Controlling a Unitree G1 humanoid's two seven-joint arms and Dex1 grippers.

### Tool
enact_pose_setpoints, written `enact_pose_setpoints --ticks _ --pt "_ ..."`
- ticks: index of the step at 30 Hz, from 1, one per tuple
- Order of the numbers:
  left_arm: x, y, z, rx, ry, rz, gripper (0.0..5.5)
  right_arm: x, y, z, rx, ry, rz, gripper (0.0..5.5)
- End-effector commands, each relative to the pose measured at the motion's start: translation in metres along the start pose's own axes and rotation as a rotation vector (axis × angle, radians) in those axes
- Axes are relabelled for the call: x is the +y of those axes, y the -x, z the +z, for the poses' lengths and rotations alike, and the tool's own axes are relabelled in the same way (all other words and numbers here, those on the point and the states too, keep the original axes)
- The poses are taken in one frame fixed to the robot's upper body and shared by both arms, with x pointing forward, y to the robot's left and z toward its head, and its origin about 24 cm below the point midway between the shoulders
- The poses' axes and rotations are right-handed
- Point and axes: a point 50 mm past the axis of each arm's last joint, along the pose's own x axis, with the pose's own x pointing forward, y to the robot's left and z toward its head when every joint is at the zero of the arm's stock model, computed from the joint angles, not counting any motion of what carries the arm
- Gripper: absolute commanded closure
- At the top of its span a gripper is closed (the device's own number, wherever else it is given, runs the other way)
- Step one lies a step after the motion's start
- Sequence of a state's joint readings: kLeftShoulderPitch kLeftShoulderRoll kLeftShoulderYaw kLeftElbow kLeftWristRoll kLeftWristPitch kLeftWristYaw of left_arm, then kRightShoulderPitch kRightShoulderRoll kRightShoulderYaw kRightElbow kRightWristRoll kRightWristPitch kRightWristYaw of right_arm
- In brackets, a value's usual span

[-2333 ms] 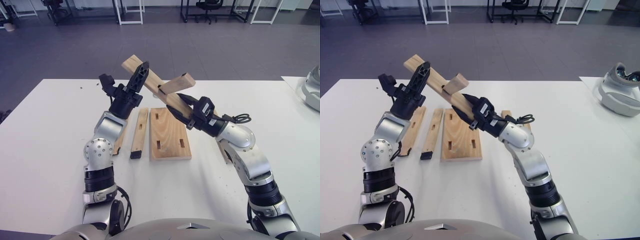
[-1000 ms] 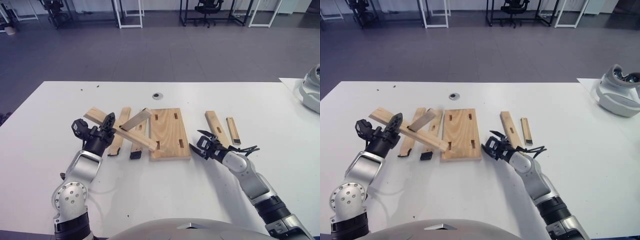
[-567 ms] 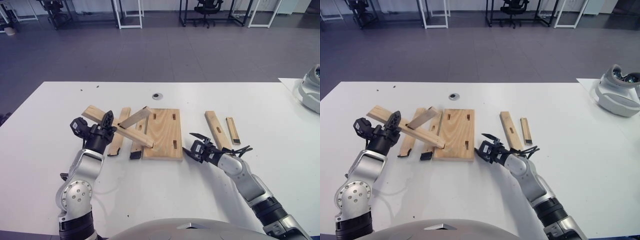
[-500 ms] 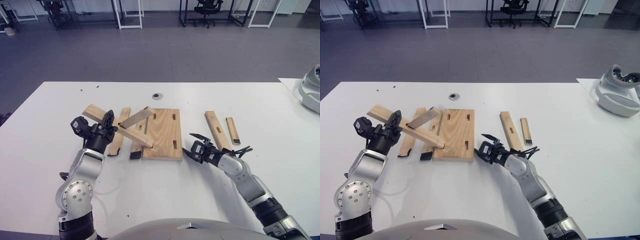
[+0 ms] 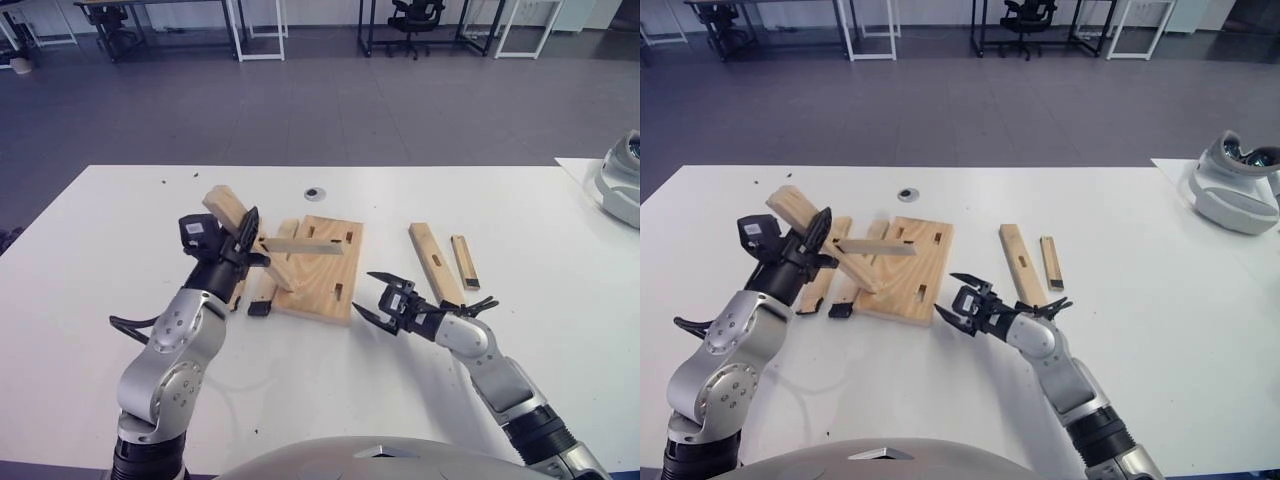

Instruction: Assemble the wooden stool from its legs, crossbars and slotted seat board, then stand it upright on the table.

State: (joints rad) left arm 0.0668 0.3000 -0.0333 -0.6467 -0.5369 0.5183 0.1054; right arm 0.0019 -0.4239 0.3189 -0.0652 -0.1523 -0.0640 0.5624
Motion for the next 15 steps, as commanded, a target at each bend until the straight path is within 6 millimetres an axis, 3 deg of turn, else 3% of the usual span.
enact_pose_setpoints --ticks 1,5,12,15 --pt "0.003 -0.005 -0.038 0.243 -0.175 0.001 4.49 -0.008 0.0 0.002 -0.003 0.045 -0.002 2.06" --pt "-0.005 -0.012 -0.038 0.223 -0.167 -0.015 4.47 -0.012 -0.002 -0.002 0.017 0.057 -0.021 2.06" --pt "-0.017 -0.028 -0.01 0.058 -0.052 -0.076 4.47 -0.024 -0.004 -0.005 0.031 0.041 -0.102 2.06" --pt "-0.018 -0.027 -0.006 0.058 -0.028 -0.107 3.75 -0.032 -0.003 -0.006 0.036 0.015 -0.159 2.06"
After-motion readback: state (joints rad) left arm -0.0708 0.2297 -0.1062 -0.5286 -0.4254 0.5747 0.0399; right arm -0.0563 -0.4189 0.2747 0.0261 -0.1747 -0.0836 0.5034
